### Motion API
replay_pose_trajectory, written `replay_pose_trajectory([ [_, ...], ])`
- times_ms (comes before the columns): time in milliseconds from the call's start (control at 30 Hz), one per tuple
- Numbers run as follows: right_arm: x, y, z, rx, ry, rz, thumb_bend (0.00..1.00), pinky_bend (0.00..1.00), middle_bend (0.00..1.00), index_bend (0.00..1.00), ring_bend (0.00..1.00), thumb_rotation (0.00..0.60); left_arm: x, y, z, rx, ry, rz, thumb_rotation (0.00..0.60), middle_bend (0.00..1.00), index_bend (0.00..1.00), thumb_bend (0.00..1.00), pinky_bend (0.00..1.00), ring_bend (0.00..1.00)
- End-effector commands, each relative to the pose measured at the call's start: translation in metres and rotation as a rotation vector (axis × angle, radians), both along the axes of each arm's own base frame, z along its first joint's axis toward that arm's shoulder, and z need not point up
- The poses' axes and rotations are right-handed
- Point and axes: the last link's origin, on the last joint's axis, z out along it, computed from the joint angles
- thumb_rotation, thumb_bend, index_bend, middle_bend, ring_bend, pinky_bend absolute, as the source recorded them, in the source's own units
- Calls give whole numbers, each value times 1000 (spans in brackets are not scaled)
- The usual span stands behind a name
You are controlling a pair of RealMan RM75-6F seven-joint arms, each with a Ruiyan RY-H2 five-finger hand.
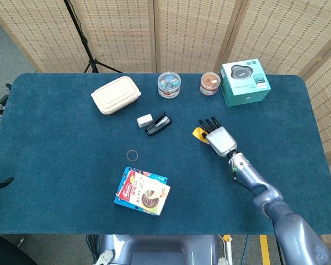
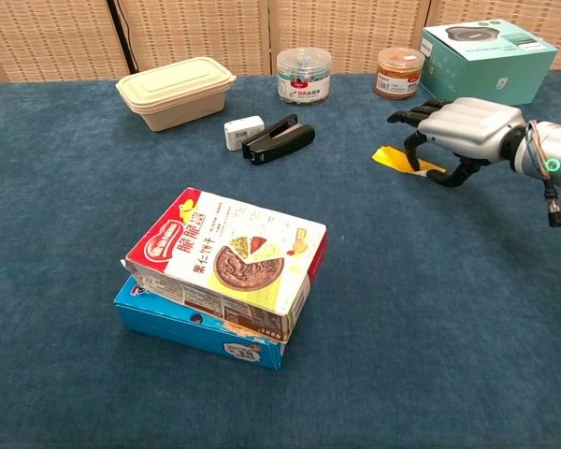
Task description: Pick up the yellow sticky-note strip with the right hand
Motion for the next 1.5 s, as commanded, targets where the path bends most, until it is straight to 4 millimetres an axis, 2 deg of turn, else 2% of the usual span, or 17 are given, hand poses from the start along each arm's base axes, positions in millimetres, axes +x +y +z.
replay_pose_trajectory([
  [33,-1,0,1,0,-1,0,540,0,0,603,0,600,0,0,0,0,0,0,600,0,0,0,0,0],
  [300,-2,0,0,4,1,-1,540,0,0,636,0,600,0,0,0,-2,-1,-3,600,0,0,0,0,0],
  [433,-1,1,-1,4,-3,6,541,0,0,704,0,600,0,0,0,-2,-3,-3,600,0,0,0,0,0],
  [533,1,1,-1,-5,-18,8,542,0,0,714,0,600,0,0,0,-2,-2,-3,600,0,0,0,0,0],
  [933,9,-9,14,-100,-33,39,543,0,0,748,0,600,1,0,-1,-4,1,-4,600,0,0,0,0,0],
  [1067,18,-16,18,-125,-33,65,543,0,0,751,0,600,2,-1,-2,-8,4,-8,600,0,0,0,0,0],
  [1300,45,-34,24,-175,-31,105,543,0,0,755,0,600,2,0,-3,-9,7,-9,600,0,0,0,0,0],
  [1500,71,-50,37,-233,-39,142,543,0,0,756,0,600,1,0,-2,-8,9,-6,600,0,0,0,0,0],
])
